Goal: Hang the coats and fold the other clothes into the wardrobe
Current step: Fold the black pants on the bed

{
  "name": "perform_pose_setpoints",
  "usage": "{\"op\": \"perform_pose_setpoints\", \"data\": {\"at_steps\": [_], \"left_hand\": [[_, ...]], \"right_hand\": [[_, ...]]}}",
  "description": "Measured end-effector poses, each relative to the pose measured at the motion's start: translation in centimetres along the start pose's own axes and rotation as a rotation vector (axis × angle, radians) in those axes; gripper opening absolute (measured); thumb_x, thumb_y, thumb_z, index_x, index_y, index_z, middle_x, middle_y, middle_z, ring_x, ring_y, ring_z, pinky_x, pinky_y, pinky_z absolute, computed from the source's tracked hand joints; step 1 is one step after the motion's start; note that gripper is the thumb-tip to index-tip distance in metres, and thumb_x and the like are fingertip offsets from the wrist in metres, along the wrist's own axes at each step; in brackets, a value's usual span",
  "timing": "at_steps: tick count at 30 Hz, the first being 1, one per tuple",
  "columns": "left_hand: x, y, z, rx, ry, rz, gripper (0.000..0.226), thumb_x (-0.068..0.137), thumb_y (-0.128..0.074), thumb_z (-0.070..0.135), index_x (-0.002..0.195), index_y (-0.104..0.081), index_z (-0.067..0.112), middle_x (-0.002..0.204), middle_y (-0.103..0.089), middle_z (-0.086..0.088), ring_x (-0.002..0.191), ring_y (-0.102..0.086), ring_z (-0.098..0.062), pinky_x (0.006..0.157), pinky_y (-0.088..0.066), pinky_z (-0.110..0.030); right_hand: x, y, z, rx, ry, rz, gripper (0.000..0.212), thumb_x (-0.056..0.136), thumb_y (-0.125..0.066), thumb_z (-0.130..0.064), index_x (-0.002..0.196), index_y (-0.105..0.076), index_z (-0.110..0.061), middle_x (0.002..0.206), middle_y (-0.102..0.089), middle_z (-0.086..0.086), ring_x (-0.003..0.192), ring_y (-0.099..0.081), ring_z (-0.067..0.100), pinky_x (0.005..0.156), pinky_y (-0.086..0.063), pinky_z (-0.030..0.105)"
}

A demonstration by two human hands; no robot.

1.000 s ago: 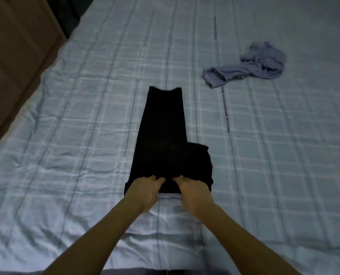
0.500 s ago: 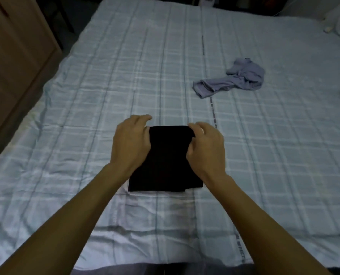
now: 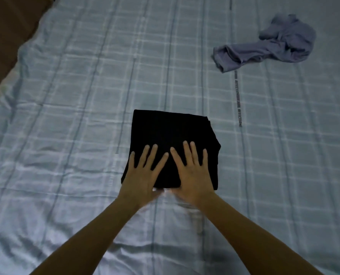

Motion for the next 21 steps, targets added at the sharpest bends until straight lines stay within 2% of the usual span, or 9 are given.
{"op": "perform_pose_setpoints", "data": {"at_steps": [3, 6, 8, 11, 14, 16, 19, 21], "left_hand": [[2.7, -0.5, -0.2, 0.079, -0.021, -0.027, 0.115, 0.064, -0.059, 0.075, 0.15, -0.005, 0.021, 0.156, -0.014, -0.018, 0.143, -0.011, -0.036, 0.109, -0.009, -0.06], [4.0, -0.8, 0.1, 0.061, 0.011, -0.045, 0.114, 0.07, -0.068, 0.061, 0.149, 0.001, 0.017, 0.156, -0.011, -0.018, 0.143, -0.009, -0.038, 0.109, -0.012, -0.061], [4.2, -0.9, 0.6, 0.067, 0.051, -0.075, 0.108, 0.072, -0.073, 0.044, 0.15, -0.006, 0.011, 0.154, -0.015, -0.021, 0.142, -0.012, -0.04, 0.11, -0.016, -0.06], [4.7, 0.3, 1.1, 0.09, 0.086, -0.062, 0.096, 0.06, -0.083, 0.022, 0.142, -0.035, 0.004, 0.144, -0.038, -0.024, 0.133, -0.035, -0.041, 0.104, -0.032, -0.057], [4.9, 1.7, 1.3, 0.128, 0.078, -0.085, 0.09, 0.063, -0.082, 0.018, 0.139, -0.036, 0.003, 0.14, -0.043, -0.024, 0.13, -0.041, -0.039, 0.105, -0.037, -0.052], [4.4, 3.2, 1.3, 0.152, 0.069, -0.059, 0.089, 0.046, -0.089, 0.016, 0.125, -0.052, 0.001, 0.119, -0.06, -0.024, 0.111, -0.058, -0.039, 0.091, -0.049, -0.051], [2.6, 6.5, 1.2, 0.117, 0.054, 0.049, 0.085, 0.033, -0.091, 0.014, 0.111, -0.061, -0.001, 0.1, -0.067, -0.022, 0.092, -0.065, -0.038, 0.078, -0.055, -0.05], [0.2, 9.3, 0.8, 0.107, 0.057, 0.134, 0.083, 0.034, -0.09, 0.012, 0.11, -0.061, -0.002, 0.097, -0.067, -0.022, 0.089, -0.066, -0.037, 0.077, -0.055, -0.05]], "right_hand": [[2.1, -0.1, 1.2, -0.005, 0.049, -0.065, 0.109, 0.072, -0.054, -0.074, 0.15, 0.006, -0.027, 0.158, 0.007, 0.017, 0.145, 0.011, 0.033, 0.114, 0.005, 0.058], [3.1, 0.1, 1.5, 0.033, 0.06, -0.09, 0.1, 0.08, -0.057, -0.063, 0.151, 0.003, -0.026, 0.158, 0.002, 0.017, 0.146, 0.005, 0.034, 0.115, 0.0, 0.058], [3.3, 0.4, 1.5, 0.03, 0.061, -0.075, 0.089, 0.086, -0.061, -0.045, 0.152, -0.005, -0.023, 0.157, -0.004, 0.02, 0.145, -0.001, 0.037, 0.115, -0.005, 0.059], [3.5, 0.7, 1.4, 0.012, 0.054, -0.107, 0.083, 0.088, -0.059, -0.014, 0.151, -0.006, -0.02, 0.157, -0.002, 0.02, 0.145, 0.0, 0.038, 0.115, -0.007, 0.059], [3.4, 1.5, 1.2, -0.015, 0.048, -0.098, 0.09, 0.083, -0.065, -0.007, 0.15, -0.006, -0.019, 0.158, -0.004, 0.018, 0.145, -0.004, 0.036, 0.115, -0.011, 0.057], [3.0, 2.7, 0.9, -0.003, 0.033, -0.073, 0.085, 0.086, -0.061, -0.006, 0.151, -0.008, -0.019, 0.158, -0.008, 0.017, 0.145, -0.008, 0.036, 0.116, -0.013, 0.055], [1.5, 5.7, -0.3, -0.011, 0.04, -0.035, 0.077, 0.091, -0.054, -0.006, 0.151, -0.008, -0.018, 0.157, -0.01, 0.019, 0.144, -0.011, 0.036, 0.116, -0.014, 0.052], [0.3, 8.3, -2.3, -0.047, 0.08, 0.046, 0.076, 0.084, -0.061, -0.001, 0.149, -0.023, -0.012, 0.152, -0.024, 0.025, 0.139, -0.026, 0.041, 0.112, -0.025, 0.056]]}}
Point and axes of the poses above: each hand's wrist, its own x-axis towards the middle knuckle, its own y-axis out of the back of the hand, z = x × y, the point moved 6 cm from there along x, towards the middle knuckle
